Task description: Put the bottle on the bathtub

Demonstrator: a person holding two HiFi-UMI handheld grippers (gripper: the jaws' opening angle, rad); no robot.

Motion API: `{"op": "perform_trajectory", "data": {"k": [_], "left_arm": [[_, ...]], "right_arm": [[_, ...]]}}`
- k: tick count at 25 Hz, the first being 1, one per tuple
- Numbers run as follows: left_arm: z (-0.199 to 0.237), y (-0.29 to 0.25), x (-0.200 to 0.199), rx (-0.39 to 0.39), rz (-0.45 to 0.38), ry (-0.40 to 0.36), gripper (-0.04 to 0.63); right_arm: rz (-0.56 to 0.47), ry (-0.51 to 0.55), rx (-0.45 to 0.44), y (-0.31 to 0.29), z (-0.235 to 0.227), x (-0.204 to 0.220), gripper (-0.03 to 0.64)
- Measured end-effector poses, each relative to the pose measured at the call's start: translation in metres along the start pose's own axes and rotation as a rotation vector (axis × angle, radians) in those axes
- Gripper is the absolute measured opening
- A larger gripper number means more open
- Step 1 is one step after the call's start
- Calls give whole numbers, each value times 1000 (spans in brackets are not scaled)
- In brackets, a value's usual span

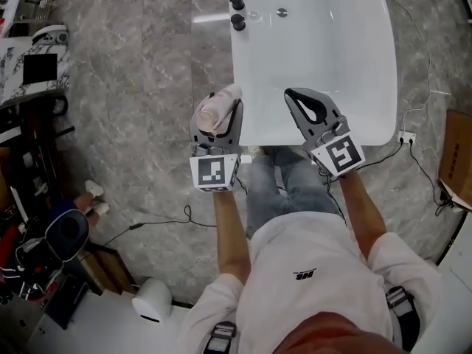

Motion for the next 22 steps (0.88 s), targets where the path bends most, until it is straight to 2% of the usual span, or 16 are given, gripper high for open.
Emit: {"op": "perform_trajectory", "data": {"k": [5, 8, 14, 22], "left_arm": [[18, -30, 16, 21, 21, -2, 232], [32, -47, 27, 39, 33, -9, 232], [50, -87, 51, 87, 47, -7, 232], [71, -137, 85, 148, 65, -19, 232]], "right_arm": [[9, 1, 14, -30, -17, 15, -6], [61, 5, 33, -48, -24, 28, -6], [31, -41, 72, -81, -34, 49, -6], [52, -52, 126, -117, -50, 83, -6]]}}
Point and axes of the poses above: the fingertips, and each gripper's own axes: y backward along the fingers, z to its left, x out of its underside, the point moved 9 cm from there along y, backward along the fingers, and after that the axes turned 4 degrees about z, right-handed, at the moved point
